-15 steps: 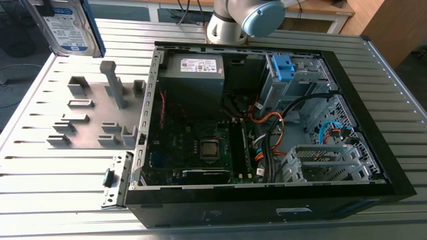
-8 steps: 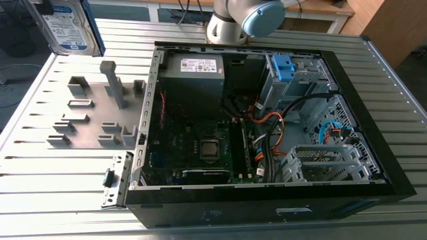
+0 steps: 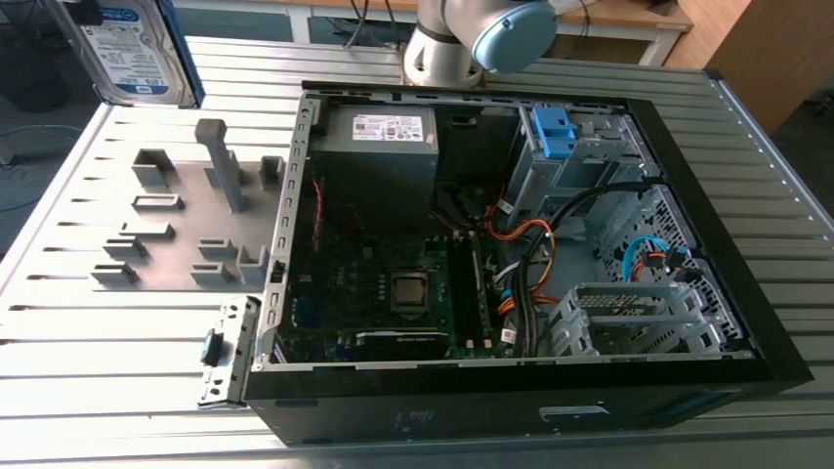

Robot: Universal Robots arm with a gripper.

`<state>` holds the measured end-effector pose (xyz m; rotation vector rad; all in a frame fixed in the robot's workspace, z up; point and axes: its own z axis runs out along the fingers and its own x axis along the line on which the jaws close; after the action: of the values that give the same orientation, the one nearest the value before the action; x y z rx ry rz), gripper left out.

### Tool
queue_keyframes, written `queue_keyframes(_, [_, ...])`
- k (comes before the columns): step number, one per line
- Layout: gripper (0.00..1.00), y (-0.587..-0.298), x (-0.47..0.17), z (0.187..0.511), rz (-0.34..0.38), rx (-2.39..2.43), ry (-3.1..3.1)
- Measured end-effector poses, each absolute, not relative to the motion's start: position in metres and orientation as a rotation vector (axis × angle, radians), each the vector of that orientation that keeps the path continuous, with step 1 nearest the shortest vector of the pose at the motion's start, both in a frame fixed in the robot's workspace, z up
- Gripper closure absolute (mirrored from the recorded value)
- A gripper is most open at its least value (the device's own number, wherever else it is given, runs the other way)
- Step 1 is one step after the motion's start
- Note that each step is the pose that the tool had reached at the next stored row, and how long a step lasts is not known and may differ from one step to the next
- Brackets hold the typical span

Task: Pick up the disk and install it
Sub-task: 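Pick up the disk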

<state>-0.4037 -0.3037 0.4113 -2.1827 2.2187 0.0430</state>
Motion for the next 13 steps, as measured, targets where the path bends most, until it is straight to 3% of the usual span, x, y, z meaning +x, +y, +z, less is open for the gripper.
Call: queue_keyframes(13, [0.64,-0.3037,-0.4037,0.4185,0.043,-2.183,2.219])
